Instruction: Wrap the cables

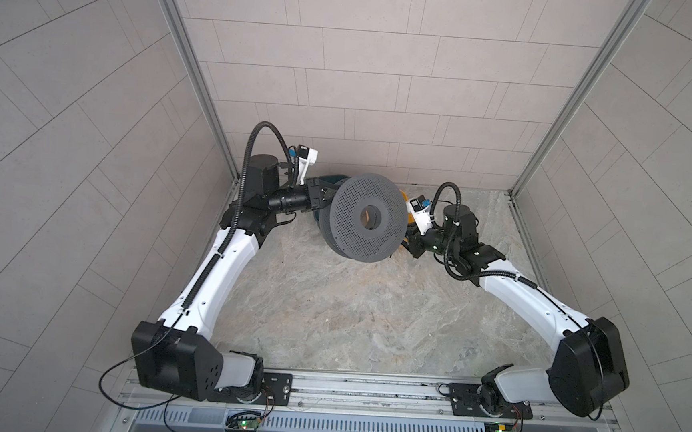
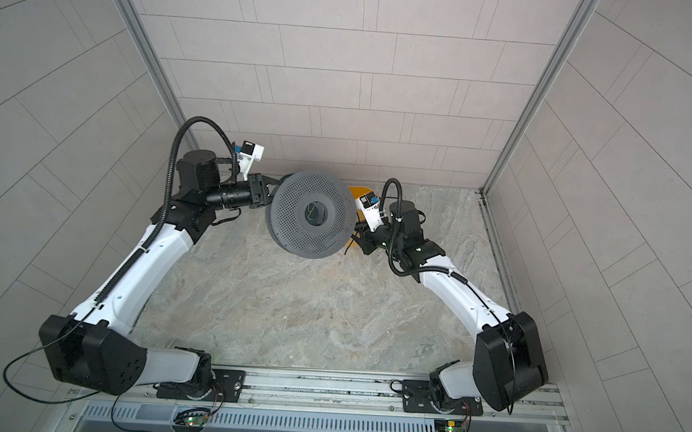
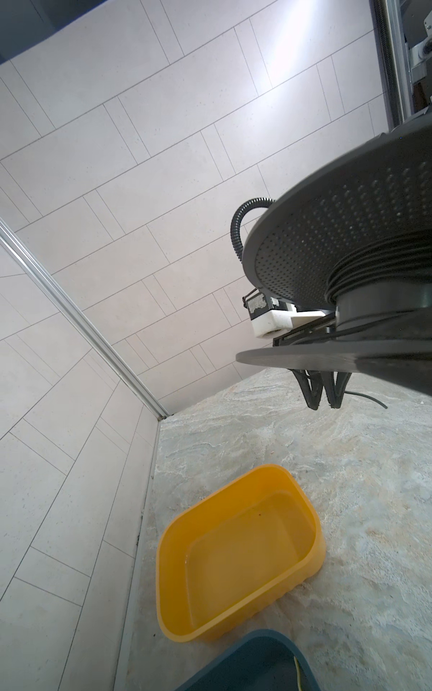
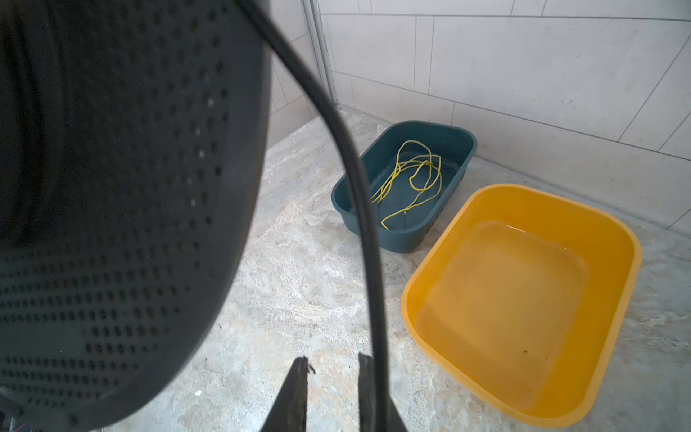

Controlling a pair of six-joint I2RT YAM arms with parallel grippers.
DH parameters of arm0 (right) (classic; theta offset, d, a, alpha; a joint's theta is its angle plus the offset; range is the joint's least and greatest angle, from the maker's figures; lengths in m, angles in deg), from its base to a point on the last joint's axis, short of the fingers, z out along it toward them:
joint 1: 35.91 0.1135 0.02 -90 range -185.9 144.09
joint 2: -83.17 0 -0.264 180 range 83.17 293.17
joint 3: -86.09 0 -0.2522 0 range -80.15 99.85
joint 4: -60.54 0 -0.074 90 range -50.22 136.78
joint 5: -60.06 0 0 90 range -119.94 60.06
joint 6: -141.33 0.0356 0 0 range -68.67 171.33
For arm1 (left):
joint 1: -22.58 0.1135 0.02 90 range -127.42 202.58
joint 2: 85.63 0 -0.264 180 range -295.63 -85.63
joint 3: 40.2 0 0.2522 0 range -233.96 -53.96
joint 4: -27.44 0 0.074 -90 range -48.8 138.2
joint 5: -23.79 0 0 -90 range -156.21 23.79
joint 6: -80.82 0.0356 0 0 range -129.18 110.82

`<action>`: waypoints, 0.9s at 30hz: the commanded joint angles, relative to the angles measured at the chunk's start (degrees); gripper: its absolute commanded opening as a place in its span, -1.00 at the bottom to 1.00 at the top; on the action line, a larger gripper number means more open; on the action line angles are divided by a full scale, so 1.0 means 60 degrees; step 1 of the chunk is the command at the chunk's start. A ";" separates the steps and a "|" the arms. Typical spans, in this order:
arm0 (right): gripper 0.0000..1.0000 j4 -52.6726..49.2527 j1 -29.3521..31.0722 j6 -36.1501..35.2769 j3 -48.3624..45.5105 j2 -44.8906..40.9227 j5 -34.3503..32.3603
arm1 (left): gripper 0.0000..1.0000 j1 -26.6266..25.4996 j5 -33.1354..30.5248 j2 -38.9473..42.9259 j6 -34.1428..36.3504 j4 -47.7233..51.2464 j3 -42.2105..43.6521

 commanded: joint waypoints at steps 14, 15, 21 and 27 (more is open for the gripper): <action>-0.45 0.1374 -0.0169 0.1113 -0.0954 -0.0723 0.0344 | -1.00 0.0126 0.0186 0.0282 -0.1484 -0.2324 0.0435; -0.44 0.1425 -0.0167 0.1163 -0.1019 -0.0764 0.0338 | -1.00 0.0125 0.0149 0.0294 -0.1523 -0.2396 0.0474; -0.47 0.1466 -0.0202 0.1361 -0.1312 -0.0926 0.0324 | -1.00 0.0133 0.0032 0.0272 -0.1569 -0.2519 0.0609; -0.83 0.1519 -0.0198 0.1636 -0.1650 -0.1332 0.0048 | -1.00 0.0152 -0.0460 0.0322 -0.1824 -0.2912 0.0858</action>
